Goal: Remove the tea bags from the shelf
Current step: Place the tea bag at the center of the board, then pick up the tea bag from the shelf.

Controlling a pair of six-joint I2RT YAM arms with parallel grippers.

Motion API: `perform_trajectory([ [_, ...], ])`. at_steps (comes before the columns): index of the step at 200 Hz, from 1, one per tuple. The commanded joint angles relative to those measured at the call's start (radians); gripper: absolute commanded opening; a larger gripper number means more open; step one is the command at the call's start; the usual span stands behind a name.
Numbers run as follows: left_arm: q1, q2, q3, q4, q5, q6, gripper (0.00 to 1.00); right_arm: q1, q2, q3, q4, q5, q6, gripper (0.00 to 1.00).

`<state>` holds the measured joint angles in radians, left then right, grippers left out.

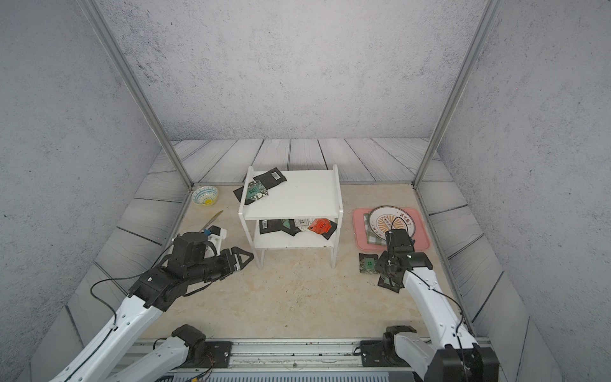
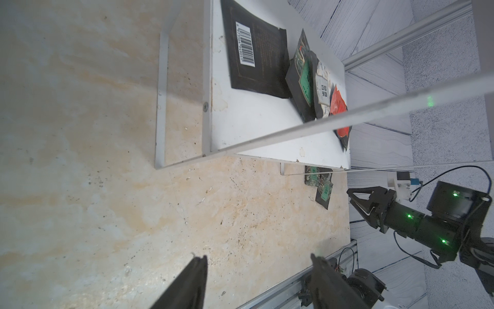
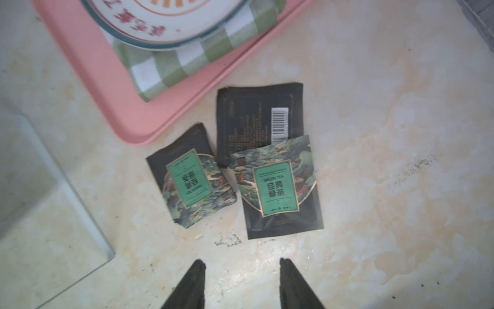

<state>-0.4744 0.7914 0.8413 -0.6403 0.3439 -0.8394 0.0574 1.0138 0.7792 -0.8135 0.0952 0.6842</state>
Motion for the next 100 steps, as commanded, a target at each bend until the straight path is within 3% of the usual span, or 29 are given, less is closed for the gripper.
perform_trajectory([
  [1,-0.007,-0.014,0.043,-0.010,-0.014,-0.003,0.66,-0.002,-0.039,0.055,-0.071,-0.069,-0.069,0.50],
  [47,-0.006,-0.005,0.093,-0.014,-0.020,0.001,0.66,0.033,-0.070,0.213,-0.190,-0.123,-0.129,0.50],
  [100,-0.004,0.051,0.243,-0.065,-0.033,0.043,0.66,0.243,-0.027,0.506,-0.317,-0.090,-0.143,0.50],
])
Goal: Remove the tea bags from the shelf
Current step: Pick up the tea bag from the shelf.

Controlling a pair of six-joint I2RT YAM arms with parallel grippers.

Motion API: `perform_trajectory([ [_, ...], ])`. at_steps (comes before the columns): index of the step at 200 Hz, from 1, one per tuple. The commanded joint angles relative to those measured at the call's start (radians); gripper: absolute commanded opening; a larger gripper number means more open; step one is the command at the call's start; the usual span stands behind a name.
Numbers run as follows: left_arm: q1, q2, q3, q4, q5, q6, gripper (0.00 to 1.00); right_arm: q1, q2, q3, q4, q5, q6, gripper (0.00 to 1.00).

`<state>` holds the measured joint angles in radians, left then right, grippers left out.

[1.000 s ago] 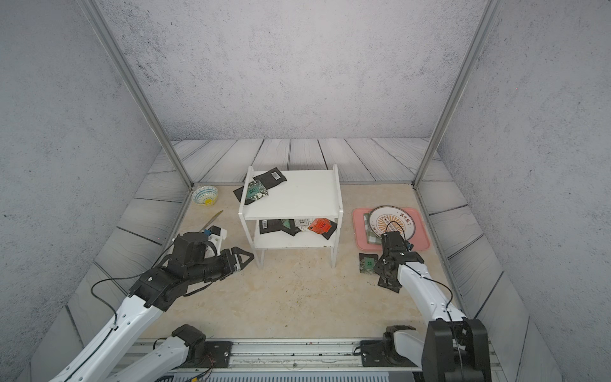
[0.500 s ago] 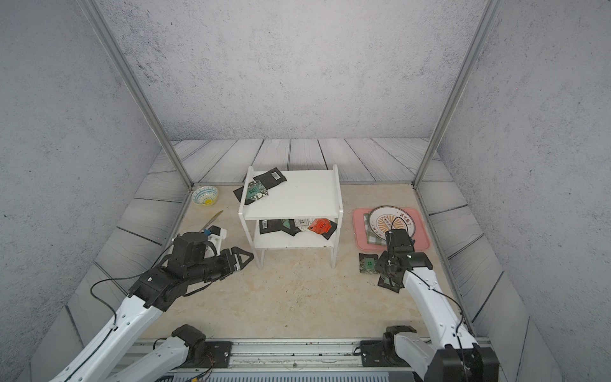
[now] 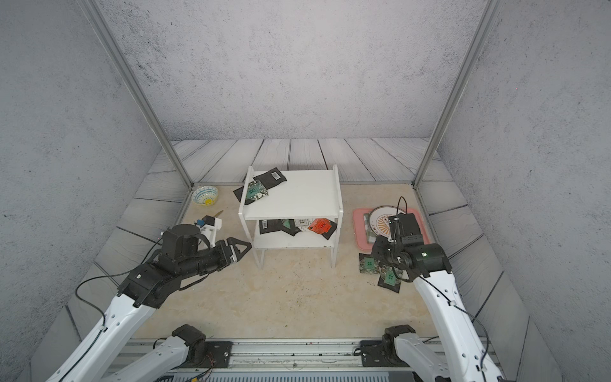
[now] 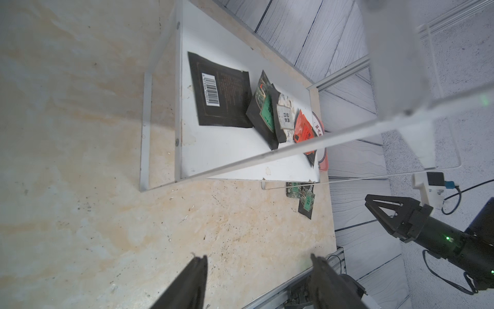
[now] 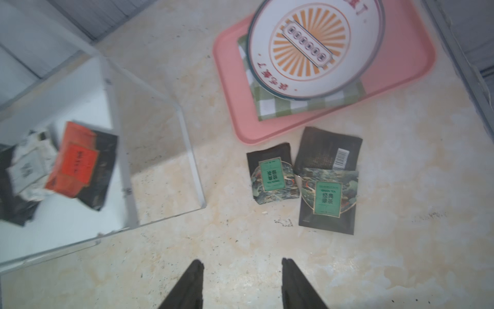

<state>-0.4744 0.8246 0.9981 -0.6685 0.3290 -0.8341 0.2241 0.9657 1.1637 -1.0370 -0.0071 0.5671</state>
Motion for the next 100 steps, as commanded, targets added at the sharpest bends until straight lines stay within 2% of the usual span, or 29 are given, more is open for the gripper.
perform_trajectory([
  [1,-0.004,0.019,0.091,-0.039,-0.018,0.038,0.66,0.080,0.023,0.127,-0.095,0.013,-0.026,0.50],
  [44,-0.001,0.058,0.230,-0.097,-0.045,0.083,0.66,0.150,0.104,0.364,-0.126,-0.021,-0.024,0.49],
  [66,0.011,0.077,0.275,-0.106,-0.051,0.093,0.66,0.163,0.155,0.453,-0.125,-0.054,-0.026,0.47],
  [100,0.056,0.116,0.333,-0.106,-0.034,0.101,0.66,0.219,0.229,0.544,-0.122,-0.034,-0.021,0.43],
])
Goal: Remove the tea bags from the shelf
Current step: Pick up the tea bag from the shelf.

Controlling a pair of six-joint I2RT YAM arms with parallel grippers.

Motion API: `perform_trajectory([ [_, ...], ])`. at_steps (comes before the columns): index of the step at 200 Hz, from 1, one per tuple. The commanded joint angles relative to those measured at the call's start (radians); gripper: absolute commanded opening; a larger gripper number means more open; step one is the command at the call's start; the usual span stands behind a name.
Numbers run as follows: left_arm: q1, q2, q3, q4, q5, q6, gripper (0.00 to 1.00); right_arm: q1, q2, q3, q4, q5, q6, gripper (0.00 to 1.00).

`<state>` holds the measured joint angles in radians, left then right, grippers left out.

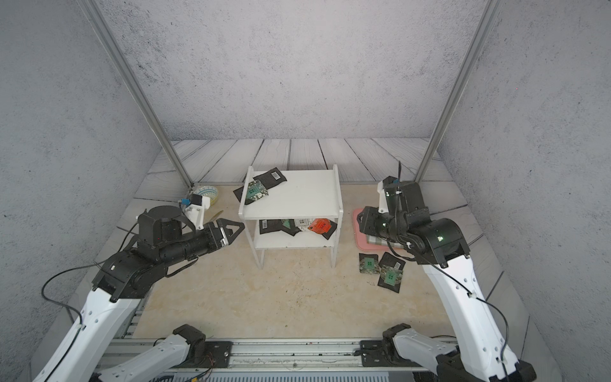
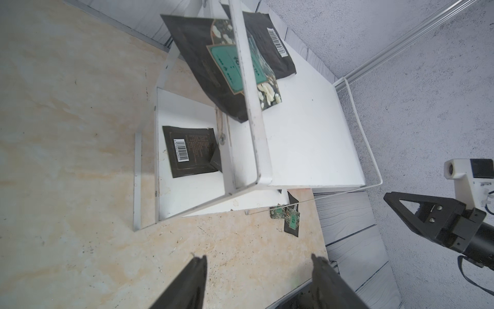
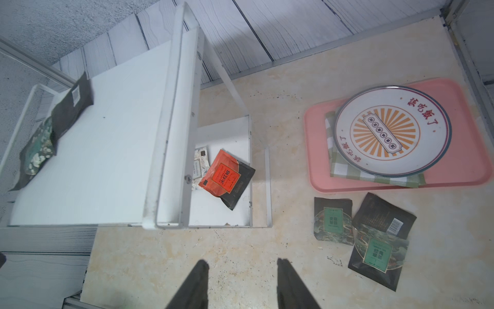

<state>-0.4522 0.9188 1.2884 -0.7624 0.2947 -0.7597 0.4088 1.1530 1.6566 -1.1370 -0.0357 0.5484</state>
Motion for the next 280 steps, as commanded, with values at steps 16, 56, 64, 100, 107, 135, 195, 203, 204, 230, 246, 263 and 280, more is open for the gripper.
perform_trajectory([
  [16,0.071,0.038,0.065,-0.012,0.015,0.030,0.66,0.053,0.059,0.075,-0.004,-0.011,0.001,0.43],
  [56,0.232,0.068,0.059,0.034,0.129,0.003,0.65,0.078,0.105,0.116,0.024,-0.029,-0.002,0.41],
  [64,0.250,0.077,0.061,0.042,0.136,0.000,0.64,0.081,0.112,0.120,0.030,-0.032,-0.003,0.41],
  [100,0.289,0.136,0.080,0.088,0.160,-0.007,0.64,0.088,0.129,0.102,0.073,-0.039,-0.004,0.41],
  [107,0.295,0.147,0.080,0.101,0.163,-0.015,0.64,0.088,0.133,0.101,0.075,-0.040,-0.004,0.41],
  [135,0.308,0.204,0.081,0.179,0.197,-0.051,0.62,0.090,0.137,0.085,0.090,-0.046,-0.002,0.40],
  [195,0.309,0.302,0.116,0.264,0.213,-0.076,0.61,0.097,0.142,0.067,0.105,-0.056,0.005,0.40],
  [203,0.308,0.311,0.118,0.270,0.213,-0.079,0.61,0.098,0.142,0.063,0.106,-0.057,0.008,0.40],
  [204,0.308,0.312,0.118,0.271,0.213,-0.079,0.61,0.099,0.142,0.063,0.106,-0.056,0.008,0.40],
  [230,0.308,0.342,0.113,0.294,0.221,-0.092,0.60,0.102,0.139,0.058,0.114,-0.055,0.012,0.40],
  [246,0.308,0.354,0.106,0.308,0.222,-0.094,0.56,0.106,0.139,0.059,0.117,-0.054,0.012,0.40],
  [263,0.308,0.357,0.096,0.325,0.220,-0.097,0.54,0.107,0.140,0.060,0.116,-0.052,0.013,0.40],
  [280,0.308,0.361,0.090,0.341,0.221,-0.103,0.52,0.109,0.141,0.060,0.117,-0.052,0.015,0.40],
])
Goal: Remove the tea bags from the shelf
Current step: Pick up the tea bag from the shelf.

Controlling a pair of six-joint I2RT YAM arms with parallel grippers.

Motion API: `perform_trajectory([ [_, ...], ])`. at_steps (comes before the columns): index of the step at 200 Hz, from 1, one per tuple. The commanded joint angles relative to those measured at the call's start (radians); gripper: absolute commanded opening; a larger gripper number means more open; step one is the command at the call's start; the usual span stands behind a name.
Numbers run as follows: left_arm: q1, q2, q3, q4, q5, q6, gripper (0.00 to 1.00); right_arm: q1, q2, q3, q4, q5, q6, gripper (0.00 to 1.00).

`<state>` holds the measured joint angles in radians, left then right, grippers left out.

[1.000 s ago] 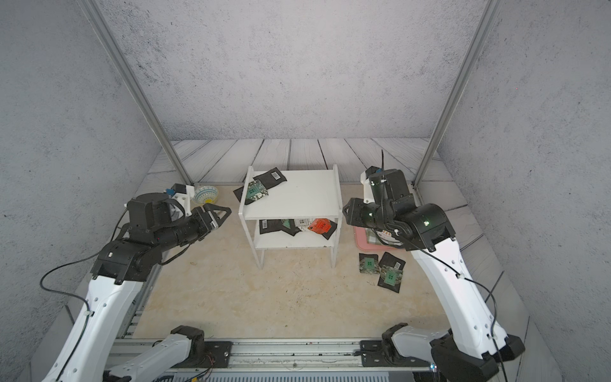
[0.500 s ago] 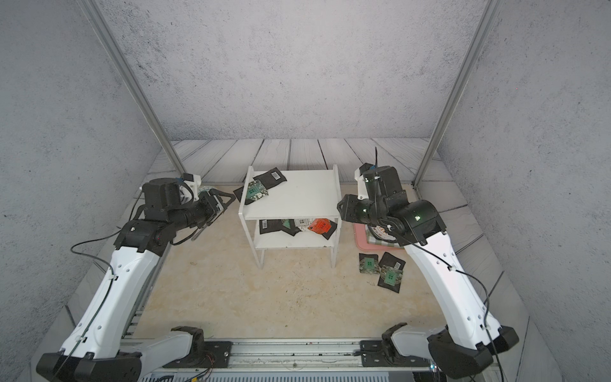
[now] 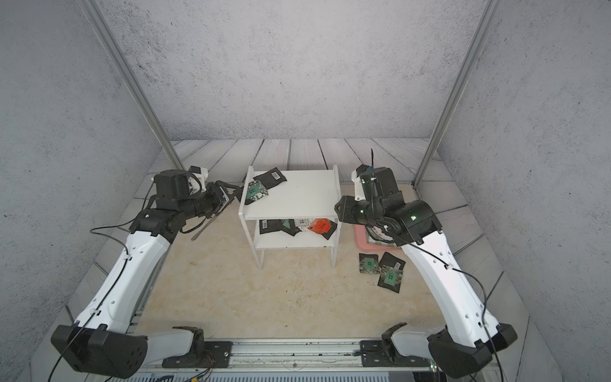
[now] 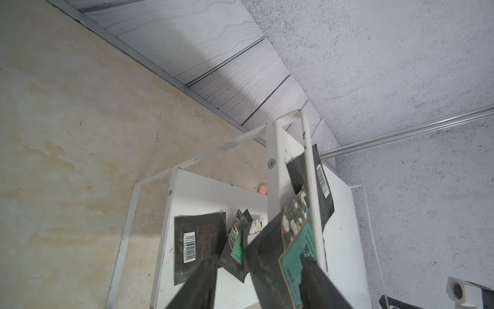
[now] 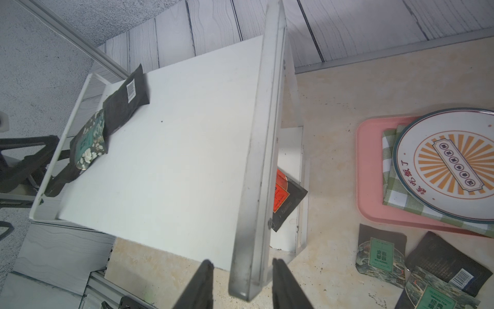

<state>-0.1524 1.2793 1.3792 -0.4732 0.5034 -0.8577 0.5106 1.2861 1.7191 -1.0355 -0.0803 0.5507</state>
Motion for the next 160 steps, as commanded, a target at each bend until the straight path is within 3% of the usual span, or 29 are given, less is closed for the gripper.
perform_trajectory([
  [1,0.007,0.000,-0.001,0.053,0.014,-0.005,0.52,0.008,0.008,-0.002,0.016,-0.007,0.012,0.40],
  [97,0.007,0.032,-0.036,0.100,0.038,-0.021,0.37,0.015,0.009,-0.003,0.024,0.000,0.017,0.40],
  [160,0.007,0.013,-0.043,0.101,0.041,-0.020,0.16,0.017,0.002,-0.015,0.025,0.014,0.018,0.40],
])
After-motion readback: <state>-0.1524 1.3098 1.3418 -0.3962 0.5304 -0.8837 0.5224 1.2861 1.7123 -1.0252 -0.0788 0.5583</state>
